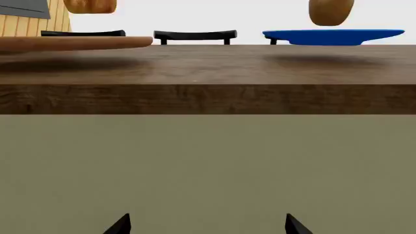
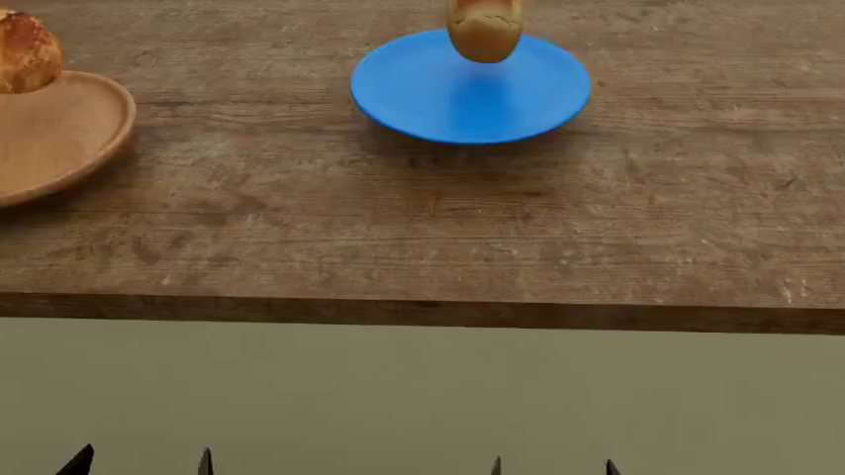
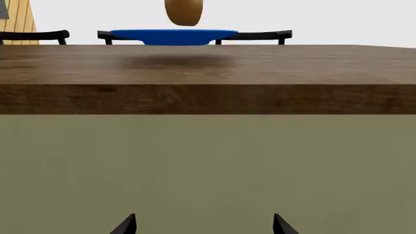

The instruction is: Place all breads on the cutting board.

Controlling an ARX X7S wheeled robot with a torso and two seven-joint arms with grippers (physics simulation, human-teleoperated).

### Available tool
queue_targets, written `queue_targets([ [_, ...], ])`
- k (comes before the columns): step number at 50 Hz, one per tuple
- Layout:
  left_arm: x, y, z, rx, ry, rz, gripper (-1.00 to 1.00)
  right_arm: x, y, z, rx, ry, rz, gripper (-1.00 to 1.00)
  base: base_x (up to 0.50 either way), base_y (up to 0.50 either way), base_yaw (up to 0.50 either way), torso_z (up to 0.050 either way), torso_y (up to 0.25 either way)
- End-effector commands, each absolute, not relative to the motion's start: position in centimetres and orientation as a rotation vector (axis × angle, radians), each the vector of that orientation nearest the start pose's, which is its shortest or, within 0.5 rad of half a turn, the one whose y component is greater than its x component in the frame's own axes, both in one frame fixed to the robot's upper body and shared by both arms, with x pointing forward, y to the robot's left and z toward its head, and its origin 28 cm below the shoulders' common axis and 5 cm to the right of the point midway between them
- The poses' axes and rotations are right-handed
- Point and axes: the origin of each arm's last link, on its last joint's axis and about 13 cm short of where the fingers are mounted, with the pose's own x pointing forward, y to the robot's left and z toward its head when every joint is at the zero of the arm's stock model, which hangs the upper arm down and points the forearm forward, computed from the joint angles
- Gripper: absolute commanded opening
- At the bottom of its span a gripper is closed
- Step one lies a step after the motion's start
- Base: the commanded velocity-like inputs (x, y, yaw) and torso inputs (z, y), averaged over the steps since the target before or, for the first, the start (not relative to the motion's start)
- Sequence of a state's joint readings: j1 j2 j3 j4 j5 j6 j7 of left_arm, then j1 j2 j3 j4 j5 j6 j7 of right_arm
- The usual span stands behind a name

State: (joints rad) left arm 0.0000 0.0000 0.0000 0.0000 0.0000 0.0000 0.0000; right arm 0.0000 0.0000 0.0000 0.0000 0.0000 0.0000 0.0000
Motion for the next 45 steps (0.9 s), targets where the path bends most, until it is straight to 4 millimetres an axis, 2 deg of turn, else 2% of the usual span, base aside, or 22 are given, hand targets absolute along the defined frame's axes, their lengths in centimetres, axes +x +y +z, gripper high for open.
queue_targets([
  [1, 20.90, 20.56, 1.39, 0.000, 0.000, 0.000, 1.00, 20.99, -9.62, 1.35, 0.000, 0.000, 0.000, 1.00, 0.00, 0.00, 0.00, 0.000, 0.000],
  [16, 20.88, 20.44, 1.47, 0.016, -0.009, 0.002, 1.00, 20.95, -9.74, 1.35, 0.002, -0.007, -0.011, 1.00, 0.00, 0.00, 0.00, 0.002, 0.000],
  [45, 20.78, 20.36, 1.51, 0.043, -0.018, 0.005, 1.00, 20.96, -9.71, 1.40, -0.006, -0.011, -0.021, 1.00, 0.00, 0.00, 0.00, 0.050, 0.000],
])
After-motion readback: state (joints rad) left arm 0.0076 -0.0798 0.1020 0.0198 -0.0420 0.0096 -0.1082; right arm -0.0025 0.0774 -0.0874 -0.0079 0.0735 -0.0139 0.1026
